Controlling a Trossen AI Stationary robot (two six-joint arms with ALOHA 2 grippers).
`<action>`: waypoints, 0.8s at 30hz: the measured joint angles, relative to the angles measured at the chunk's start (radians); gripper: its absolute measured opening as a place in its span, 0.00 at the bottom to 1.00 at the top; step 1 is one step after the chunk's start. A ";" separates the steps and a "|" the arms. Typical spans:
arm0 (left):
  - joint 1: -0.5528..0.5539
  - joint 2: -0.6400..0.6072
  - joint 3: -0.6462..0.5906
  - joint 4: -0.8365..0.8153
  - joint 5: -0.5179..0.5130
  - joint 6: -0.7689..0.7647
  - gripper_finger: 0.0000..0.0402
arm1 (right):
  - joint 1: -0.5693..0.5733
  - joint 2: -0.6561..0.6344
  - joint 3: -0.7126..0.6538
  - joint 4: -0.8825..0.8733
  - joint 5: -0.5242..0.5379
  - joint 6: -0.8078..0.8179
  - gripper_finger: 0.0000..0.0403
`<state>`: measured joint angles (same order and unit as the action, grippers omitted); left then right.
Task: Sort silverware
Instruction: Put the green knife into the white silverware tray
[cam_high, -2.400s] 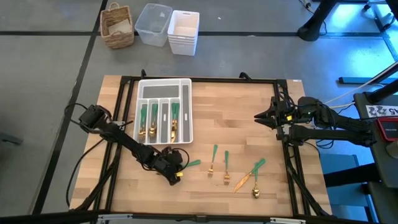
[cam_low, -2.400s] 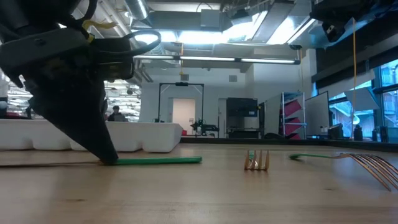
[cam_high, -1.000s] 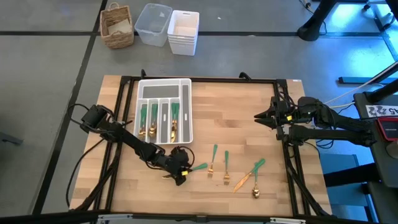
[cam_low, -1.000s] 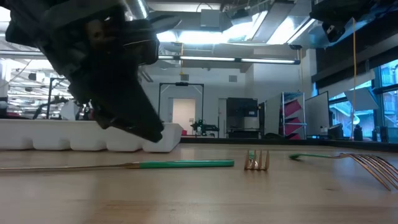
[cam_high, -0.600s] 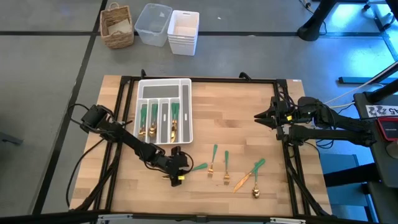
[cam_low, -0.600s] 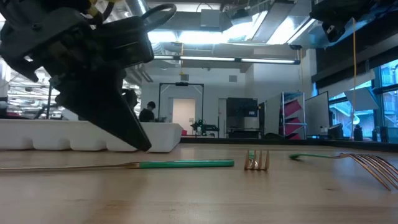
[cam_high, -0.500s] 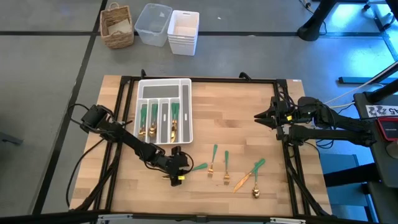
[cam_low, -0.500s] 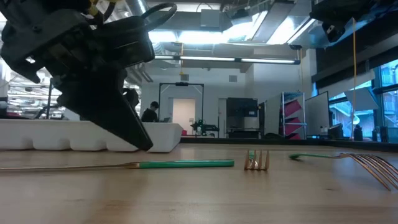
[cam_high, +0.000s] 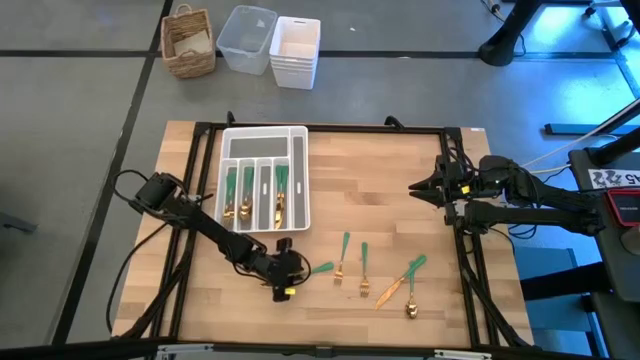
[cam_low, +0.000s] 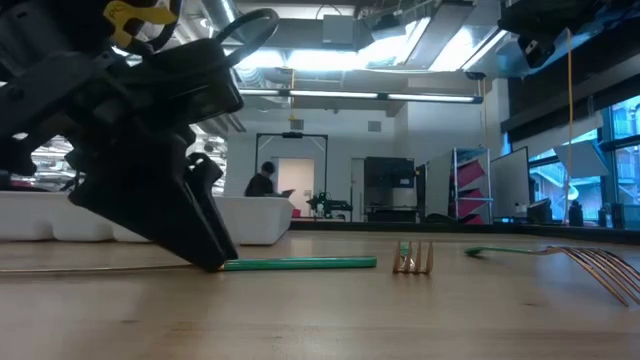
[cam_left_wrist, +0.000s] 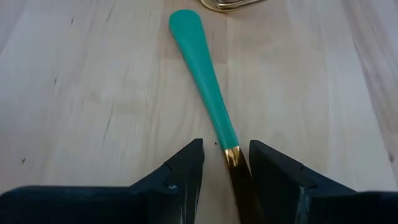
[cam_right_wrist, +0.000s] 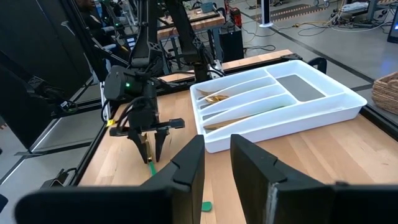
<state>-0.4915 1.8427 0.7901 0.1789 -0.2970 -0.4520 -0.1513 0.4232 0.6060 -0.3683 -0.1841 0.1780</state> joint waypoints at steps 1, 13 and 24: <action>0.000 0.004 0.001 -0.010 -0.001 0.011 0.32 | 0.000 0.000 0.000 0.000 0.000 0.000 0.20; 0.005 0.007 0.005 -0.105 -0.042 0.001 0.32 | 0.000 0.000 0.000 0.000 0.000 0.000 0.20; 0.007 -0.032 0.001 -0.192 -0.069 -0.114 0.32 | 0.000 0.000 0.000 0.000 0.000 0.000 0.20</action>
<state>-0.4850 1.8103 0.7911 -0.0134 -0.3658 -0.5660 -0.1512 0.4232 0.6060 -0.3687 -0.1837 0.1780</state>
